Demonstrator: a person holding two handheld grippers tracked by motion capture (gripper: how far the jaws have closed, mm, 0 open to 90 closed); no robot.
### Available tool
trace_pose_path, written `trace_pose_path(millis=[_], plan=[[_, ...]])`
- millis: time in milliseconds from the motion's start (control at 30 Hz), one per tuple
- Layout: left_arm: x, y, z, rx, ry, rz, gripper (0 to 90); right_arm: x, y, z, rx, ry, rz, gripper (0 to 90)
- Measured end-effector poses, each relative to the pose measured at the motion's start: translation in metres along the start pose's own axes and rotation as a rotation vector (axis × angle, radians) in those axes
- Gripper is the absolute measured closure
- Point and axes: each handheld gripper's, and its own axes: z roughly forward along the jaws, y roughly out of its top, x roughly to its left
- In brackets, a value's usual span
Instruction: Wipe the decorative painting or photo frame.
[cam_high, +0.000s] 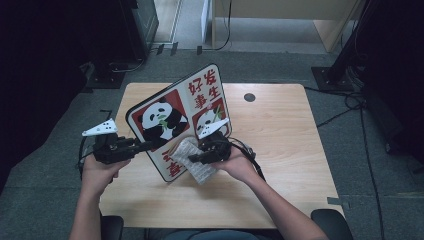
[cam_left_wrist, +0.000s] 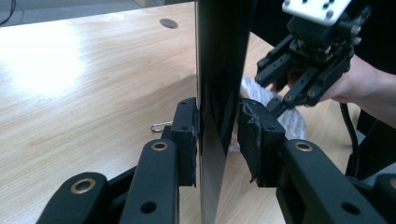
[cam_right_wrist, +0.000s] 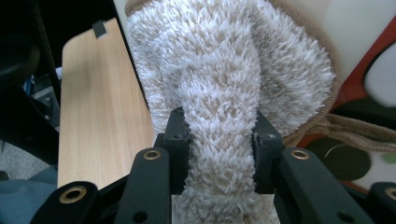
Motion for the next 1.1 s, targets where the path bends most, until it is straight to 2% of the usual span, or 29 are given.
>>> trace_pose_path(millis=[233,267,467,700,867,967,1100], plan=[[0.000,-0.002,-0.005,-0.003,-0.003,-0.002,68.9,0.001,0.017,-0.009,-0.007,-0.007,-0.018,67.1],[0.000,-0.003,-0.008,-0.003,0.003,-0.001,69.1,0.001,0.024,-0.013,-0.010,0.000,-0.025,67.0],[0.000,-0.006,-0.014,-0.008,0.010,-0.006,70.0,0.002,0.043,-0.021,-0.030,0.001,-0.044,67.0],[-0.002,-0.011,-0.021,-0.012,0.028,-0.008,71.5,0.005,0.061,-0.024,-0.023,-0.002,-0.050,67.1],[0.002,-0.013,-0.029,-0.018,0.017,-0.022,74.1,0.008,0.074,-0.030,-0.038,-0.006,-0.071,67.1],[0.002,-0.014,-0.032,-0.017,0.029,-0.012,77.0,0.009,0.082,-0.034,-0.044,-0.007,-0.074,67.2],[0.007,-0.015,-0.031,-0.019,0.042,-0.023,78.0,0.013,0.095,-0.041,-0.059,-0.014,-0.088,67.1]])
